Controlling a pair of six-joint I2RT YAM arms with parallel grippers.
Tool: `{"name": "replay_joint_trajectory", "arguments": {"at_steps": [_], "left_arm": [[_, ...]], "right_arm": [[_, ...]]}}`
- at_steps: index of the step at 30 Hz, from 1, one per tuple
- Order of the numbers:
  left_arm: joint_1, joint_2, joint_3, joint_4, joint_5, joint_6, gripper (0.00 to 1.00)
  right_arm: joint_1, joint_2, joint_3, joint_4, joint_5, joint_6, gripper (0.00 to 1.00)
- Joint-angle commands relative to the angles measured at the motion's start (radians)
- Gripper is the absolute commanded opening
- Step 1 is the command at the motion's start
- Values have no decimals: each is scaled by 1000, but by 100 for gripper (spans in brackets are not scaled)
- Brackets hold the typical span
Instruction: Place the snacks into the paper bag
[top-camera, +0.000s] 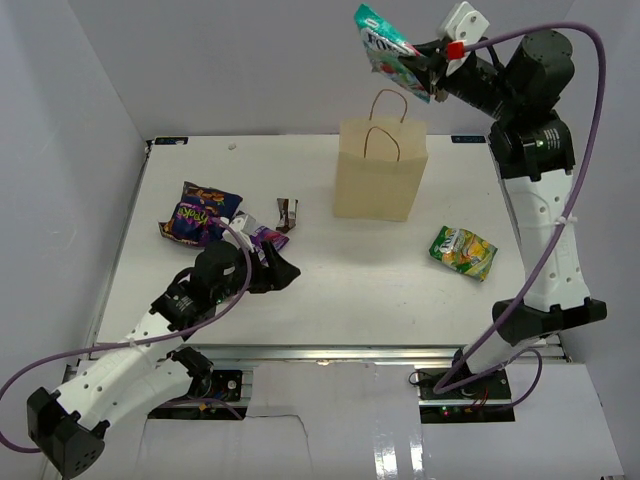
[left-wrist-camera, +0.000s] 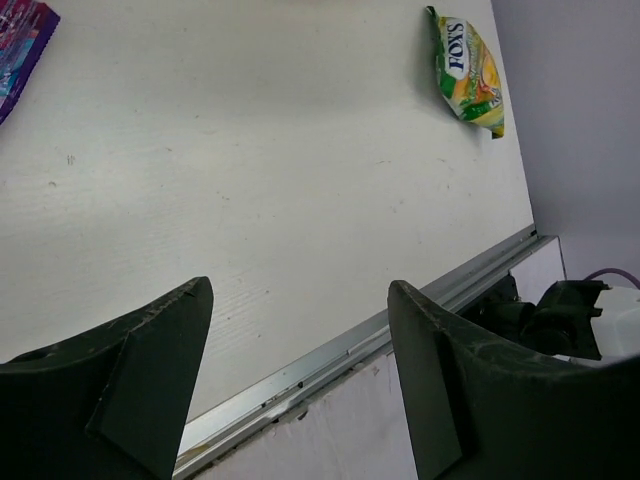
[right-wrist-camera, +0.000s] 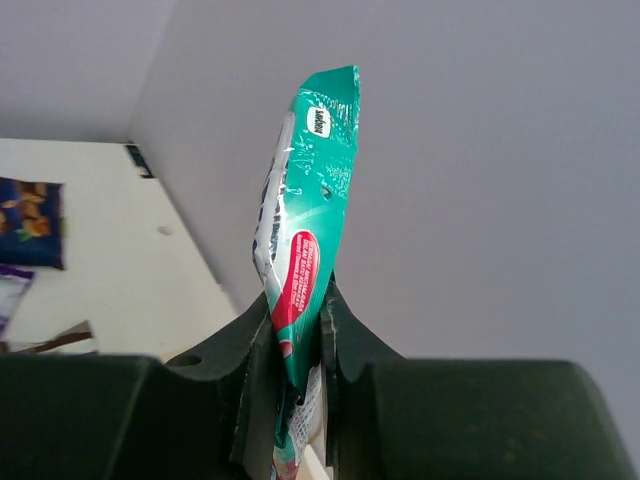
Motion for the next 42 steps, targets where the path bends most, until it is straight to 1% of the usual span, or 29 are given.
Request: {"name": "replay_joint_trajectory", "arguments": {"at_steps": [1,3,5,9,13,16,17,18,19,20,21,23,24,25,27,29,30,32,33,34,35,36,37,38,40,42], "left_arm": [[-2,3,-5,-32,-58,-31,81],[-1,8,-8,-41,-64,-44,81],[-2,14,-7,-61,-110,-58,80],[-2,47,7,-126,-185,-117,81],[-1,75,16,-141,-211,-148,81],[-1,109,25,-143,-225,-165,82],[-1,120,28,-146,-229,-179,83],[7,144,33,-149,-234,-185,84],[16,159,42,-152,-233,-191,86],[28,178,50,-155,-210,-200,88],[79,219,58,-157,-182,-215,88],[139,265,81,-141,-83,-216,88],[189,308,88,-141,-78,-223,86],[209,328,97,-141,-43,-225,86],[251,363,131,-150,-44,-237,84],[278,423,175,-161,-59,-243,82],[285,449,196,-172,-102,-245,82],[298,549,267,-227,-136,-246,81],[302,586,294,-254,-157,-254,80],[312,659,321,-314,-186,-271,81],[314,691,366,-343,-199,-280,81],[317,719,381,-380,-212,-289,81],[329,757,389,-379,-194,-292,82],[335,771,386,-368,-194,-292,84],[361,796,374,-329,-135,-265,86],[381,807,354,-275,-93,-251,87]], "right_arm": [[-53,99,48,96,108,3,8],[-80,139,33,97,89,-12,8],[-97,157,-22,90,57,-18,8],[-117,163,-107,12,-50,-61,8],[-119,153,-191,-4,-76,-69,9],[-119,160,-222,-7,-67,-75,13],[-119,172,-225,-9,-61,-78,19],[-120,180,-224,-12,-50,-78,27],[-120,188,-212,-15,-47,-78,38],[-122,197,-201,-33,-49,-77,63],[-125,199,-193,-41,-53,-72,69],[-128,189,-173,-61,-64,-67,75],[-138,185,-167,-68,-79,-57,77],[-145,171,-162,-76,-89,-49,78],[-177,154,-153,-110,-127,-20,78],[-204,128,-164,-136,-154,-3,78],[-236,116,-176,-163,-191,5,78],[-283,64,-223,-191,-243,20,78],[-295,44,-292,-202,-272,19,78],[-321,-8,-337,-222,-283,-4,78],[-336,-39,-437,-226,-288,-20,79],[-341,-97,-492,-228,-287,-36,79],[-349,-151,-586,-231,-285,-69,79],[-353,-151,-630,-231,-288,-81,79],[-361,-208,-697,-251,-297,-110,79],[-363,-248,-780,-272,-303,-122,80]]}}
